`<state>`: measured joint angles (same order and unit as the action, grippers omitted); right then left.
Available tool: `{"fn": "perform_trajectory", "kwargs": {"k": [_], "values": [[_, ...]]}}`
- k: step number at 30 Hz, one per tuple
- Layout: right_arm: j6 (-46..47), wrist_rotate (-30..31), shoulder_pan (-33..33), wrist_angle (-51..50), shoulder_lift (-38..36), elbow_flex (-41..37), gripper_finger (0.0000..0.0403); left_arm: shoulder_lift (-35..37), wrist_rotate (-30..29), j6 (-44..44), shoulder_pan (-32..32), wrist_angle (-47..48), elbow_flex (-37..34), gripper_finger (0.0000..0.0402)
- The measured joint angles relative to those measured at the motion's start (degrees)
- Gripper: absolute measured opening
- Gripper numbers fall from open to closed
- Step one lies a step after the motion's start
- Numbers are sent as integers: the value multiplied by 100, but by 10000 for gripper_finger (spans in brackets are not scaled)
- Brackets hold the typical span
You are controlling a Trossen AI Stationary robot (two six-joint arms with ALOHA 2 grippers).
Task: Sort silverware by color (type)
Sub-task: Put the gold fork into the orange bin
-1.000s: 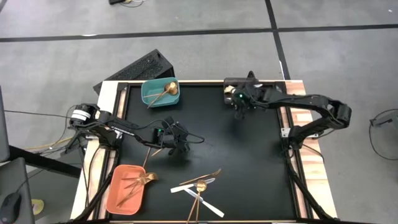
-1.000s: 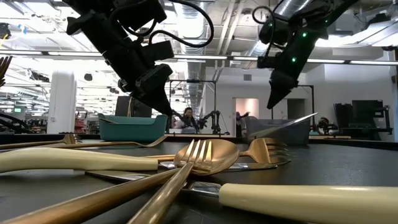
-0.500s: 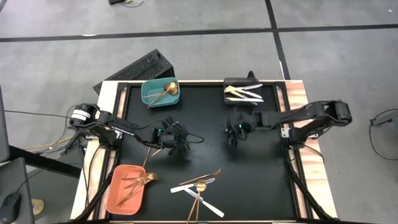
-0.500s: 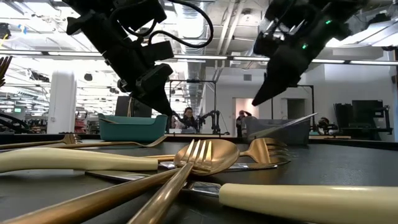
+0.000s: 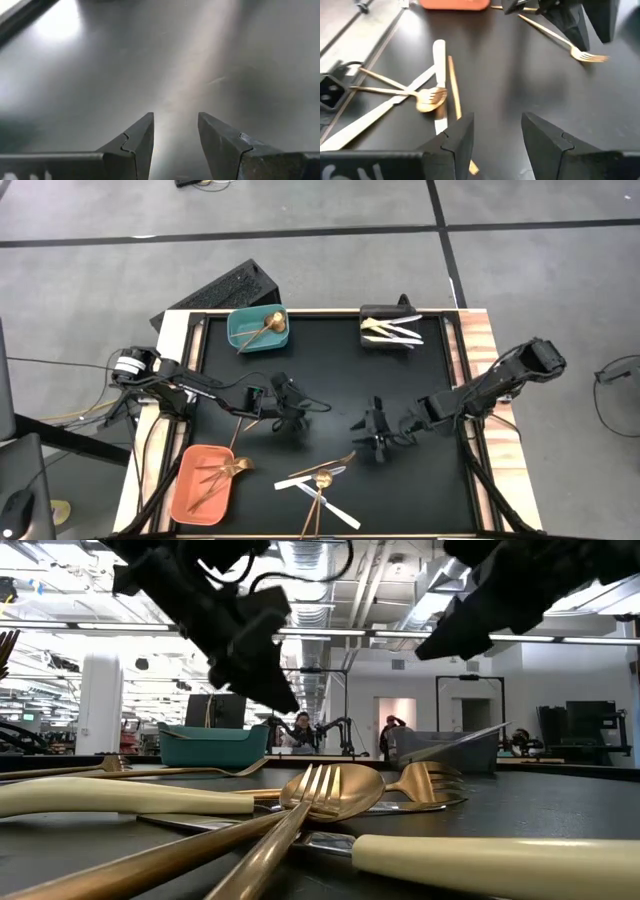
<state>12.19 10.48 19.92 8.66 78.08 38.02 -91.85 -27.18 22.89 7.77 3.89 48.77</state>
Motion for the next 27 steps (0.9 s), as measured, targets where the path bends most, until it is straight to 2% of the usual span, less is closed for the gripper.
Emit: {"fn": "perform_trajectory", "kwargs": {"k": [6,13,21,27], "values": [[7,-1,304,240,0,0,181,0,613,-598,268,-704,0,142],[431,39,574,454,99,2,181,-7,1717,-769,801,-1424,2,142],[404,162,768,1238,1352,16,181,-13,1791,-1275,1543,-1490,7,142],[391,476,608,1417,1891,37,181,-13,1559,-1363,1702,-1480,7,142]]}}
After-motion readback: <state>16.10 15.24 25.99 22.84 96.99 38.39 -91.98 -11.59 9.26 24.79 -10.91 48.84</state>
